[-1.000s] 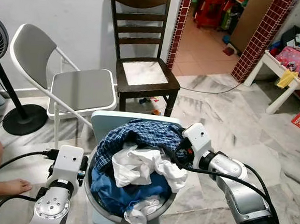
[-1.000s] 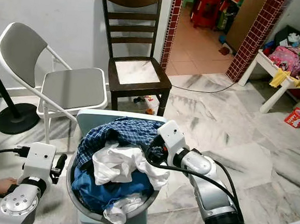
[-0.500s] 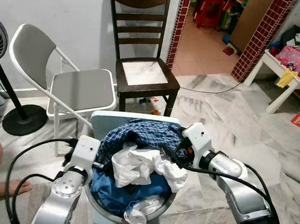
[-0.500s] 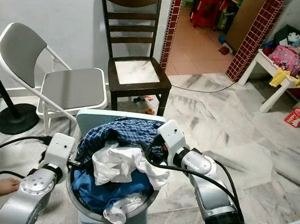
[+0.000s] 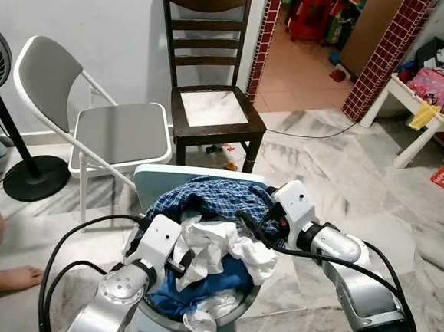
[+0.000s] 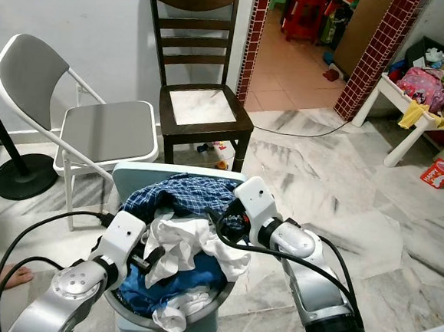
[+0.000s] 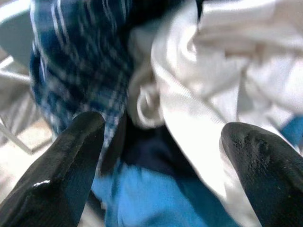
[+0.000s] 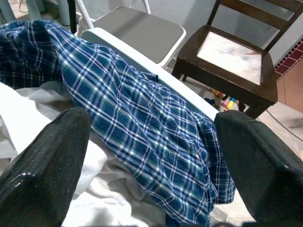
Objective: Hang hanger
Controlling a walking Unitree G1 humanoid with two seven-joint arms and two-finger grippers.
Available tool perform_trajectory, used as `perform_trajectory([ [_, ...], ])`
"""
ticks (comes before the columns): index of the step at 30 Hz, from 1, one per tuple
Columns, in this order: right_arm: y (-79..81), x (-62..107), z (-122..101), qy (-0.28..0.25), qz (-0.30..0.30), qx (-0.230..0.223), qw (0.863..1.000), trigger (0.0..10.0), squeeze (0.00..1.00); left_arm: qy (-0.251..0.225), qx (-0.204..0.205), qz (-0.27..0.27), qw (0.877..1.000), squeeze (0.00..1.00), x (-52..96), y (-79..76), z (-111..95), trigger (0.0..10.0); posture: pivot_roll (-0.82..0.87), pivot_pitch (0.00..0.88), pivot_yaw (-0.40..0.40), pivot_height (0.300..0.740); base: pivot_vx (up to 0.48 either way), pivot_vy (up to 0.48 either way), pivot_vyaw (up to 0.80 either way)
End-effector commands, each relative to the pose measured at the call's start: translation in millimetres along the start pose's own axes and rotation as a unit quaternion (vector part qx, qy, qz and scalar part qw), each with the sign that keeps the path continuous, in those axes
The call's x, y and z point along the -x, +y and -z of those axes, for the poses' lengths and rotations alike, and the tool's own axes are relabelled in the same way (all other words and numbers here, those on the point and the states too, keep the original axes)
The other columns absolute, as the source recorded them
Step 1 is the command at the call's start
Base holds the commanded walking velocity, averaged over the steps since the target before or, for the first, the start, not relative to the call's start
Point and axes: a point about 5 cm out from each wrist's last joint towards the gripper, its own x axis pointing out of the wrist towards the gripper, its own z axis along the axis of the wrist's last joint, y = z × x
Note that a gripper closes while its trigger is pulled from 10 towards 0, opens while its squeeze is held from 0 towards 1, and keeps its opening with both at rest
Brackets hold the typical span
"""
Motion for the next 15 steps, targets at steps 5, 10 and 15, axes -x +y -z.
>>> perform_trajectory([
  [5, -2.6, 0.6, -1.3, -0.001, 0.002, 0.006, 1.000, 10.0, 0.00, 0.032, 0.010, -0.017, 0.999, 0.00, 12.3, 3.7, 15.0, 10.0, -0.01, 0.077, -0.062, 0.740, 0.000, 0.000, 0.00],
  [10, -2.5, -0.4, -1.5, -0.002, 0.000, 0.006, 1.000, 10.0, 0.00, 0.032, 0.022, -0.038, 0.999, 0.00, 14.4, 8.7, 18.6, 10.0, -0.01, 0.075, -0.063, 0.740, 0.000, 0.000, 0.00],
  [15, -2.9, -0.6, -0.3, -0.001, 0.002, 0.005, 1.000, 10.0, 0.00, 0.014, 0.016, -0.103, 0.994, 0.00, 17.4, 23.5, 13.5, 10.0, 0.00, 0.077, -0.063, 0.740, 0.000, 0.000, 0.00],
])
